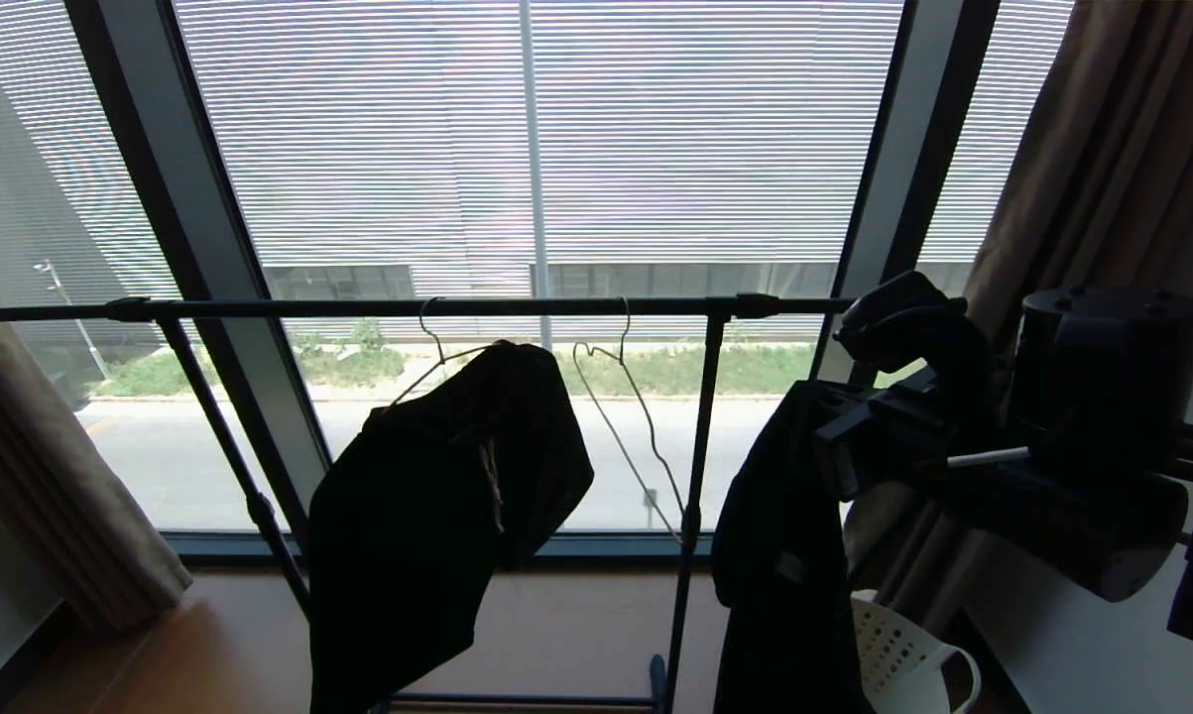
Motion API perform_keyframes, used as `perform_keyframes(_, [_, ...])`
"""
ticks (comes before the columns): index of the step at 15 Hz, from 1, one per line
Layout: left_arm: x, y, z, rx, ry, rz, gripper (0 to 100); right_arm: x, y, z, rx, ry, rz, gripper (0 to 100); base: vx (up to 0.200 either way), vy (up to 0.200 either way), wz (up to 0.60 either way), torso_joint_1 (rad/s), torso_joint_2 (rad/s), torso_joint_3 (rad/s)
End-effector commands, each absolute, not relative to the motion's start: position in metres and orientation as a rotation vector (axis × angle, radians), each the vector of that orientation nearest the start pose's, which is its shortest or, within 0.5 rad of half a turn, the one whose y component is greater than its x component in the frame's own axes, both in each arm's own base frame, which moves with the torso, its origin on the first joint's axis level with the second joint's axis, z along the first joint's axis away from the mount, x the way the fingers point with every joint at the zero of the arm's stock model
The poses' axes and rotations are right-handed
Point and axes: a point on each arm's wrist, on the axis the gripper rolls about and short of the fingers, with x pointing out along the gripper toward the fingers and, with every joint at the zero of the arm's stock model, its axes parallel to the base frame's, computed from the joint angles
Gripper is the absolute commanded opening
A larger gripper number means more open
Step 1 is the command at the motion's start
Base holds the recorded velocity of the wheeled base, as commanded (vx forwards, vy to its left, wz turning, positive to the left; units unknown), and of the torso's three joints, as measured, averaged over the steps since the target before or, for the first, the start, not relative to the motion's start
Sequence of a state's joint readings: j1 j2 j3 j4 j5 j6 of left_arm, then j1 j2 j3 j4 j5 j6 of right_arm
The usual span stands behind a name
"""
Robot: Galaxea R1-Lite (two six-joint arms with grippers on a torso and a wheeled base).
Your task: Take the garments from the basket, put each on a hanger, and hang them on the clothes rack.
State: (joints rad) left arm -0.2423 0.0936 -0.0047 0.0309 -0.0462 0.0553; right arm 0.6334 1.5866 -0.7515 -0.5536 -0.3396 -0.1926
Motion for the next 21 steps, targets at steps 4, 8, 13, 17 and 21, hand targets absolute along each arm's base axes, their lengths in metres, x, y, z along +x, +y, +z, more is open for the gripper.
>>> perform_keyframes(4, [-0.016,0.003,0.075,0.067,0.113,-0.291,100,0.228,0.154,0.193,-0.322,0.221,0.304,0,0.0,0.15,0.0,0.01,0.0,-0.001])
perform_keyframes(8, [-0.016,0.003,0.075,0.067,0.113,-0.291,100,0.231,0.142,0.189,-0.383,0.235,0.25,0,0.0,0.0,0.0,0.0,0.0,0.0])
perform_keyframes(13, [-0.009,0.001,0.087,0.091,0.183,-0.281,100,0.19,0.151,0.219,-0.393,0.171,0.284,0,0.0,0.0,0.0,0.0,0.0,0.0])
perform_keyframes(17, [0.057,-0.021,0.158,-0.183,0.475,-0.413,100,0.185,0.164,0.218,-0.325,0.183,0.335,0,0.0,0.0,0.0,0.0,0.0,0.0])
perform_keyframes(21, [0.1,-0.047,0.158,-0.153,0.592,-0.504,100,0.18,0.177,0.215,-0.281,0.195,0.352,0,0.0,0.0,0.0,0.0,0.0,0.0])
